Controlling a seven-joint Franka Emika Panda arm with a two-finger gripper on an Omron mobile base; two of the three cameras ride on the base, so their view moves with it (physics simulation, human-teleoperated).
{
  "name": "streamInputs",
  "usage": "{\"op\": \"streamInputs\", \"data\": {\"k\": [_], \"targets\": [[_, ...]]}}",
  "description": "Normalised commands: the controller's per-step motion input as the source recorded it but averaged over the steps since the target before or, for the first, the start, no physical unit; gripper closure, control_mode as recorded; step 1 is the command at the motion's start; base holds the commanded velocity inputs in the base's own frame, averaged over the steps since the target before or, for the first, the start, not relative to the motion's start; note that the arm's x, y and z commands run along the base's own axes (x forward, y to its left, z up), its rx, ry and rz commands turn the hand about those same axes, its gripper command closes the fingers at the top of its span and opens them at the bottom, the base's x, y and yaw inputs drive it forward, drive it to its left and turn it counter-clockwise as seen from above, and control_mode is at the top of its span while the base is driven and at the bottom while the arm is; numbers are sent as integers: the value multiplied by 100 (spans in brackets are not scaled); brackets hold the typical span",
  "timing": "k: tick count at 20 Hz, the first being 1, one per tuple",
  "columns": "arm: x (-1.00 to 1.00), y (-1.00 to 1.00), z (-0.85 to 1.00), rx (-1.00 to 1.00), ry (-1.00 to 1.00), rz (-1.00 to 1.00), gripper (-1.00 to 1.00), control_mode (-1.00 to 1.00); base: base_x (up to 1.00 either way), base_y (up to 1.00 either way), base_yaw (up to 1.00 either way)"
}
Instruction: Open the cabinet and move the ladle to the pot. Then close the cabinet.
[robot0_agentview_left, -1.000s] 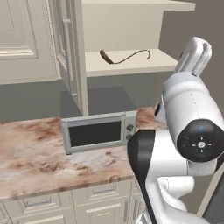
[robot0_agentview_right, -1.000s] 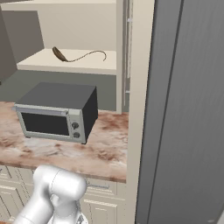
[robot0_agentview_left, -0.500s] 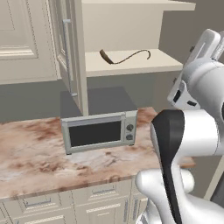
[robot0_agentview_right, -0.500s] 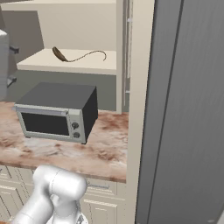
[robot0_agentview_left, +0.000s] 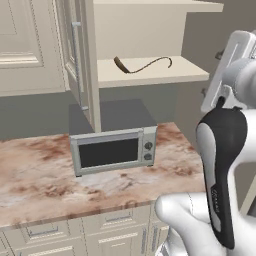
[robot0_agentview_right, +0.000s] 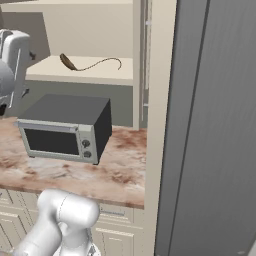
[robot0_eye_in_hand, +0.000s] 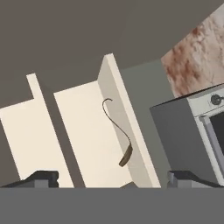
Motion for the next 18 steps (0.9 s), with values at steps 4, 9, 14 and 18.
{"op": "streamInputs", "data": {"k": [4,9,14,18], "targets": [[14,-10,0,-2,5,10,-100,-100,0,0,0],[24,-1,0,-15,-2,0,-100,-100,0,0,0],[28,-12,0,-12,-1,0,-100,-100,0,0,0],[35,-25,-2,-3,0,0,-100,-100,0,0,0]]}}
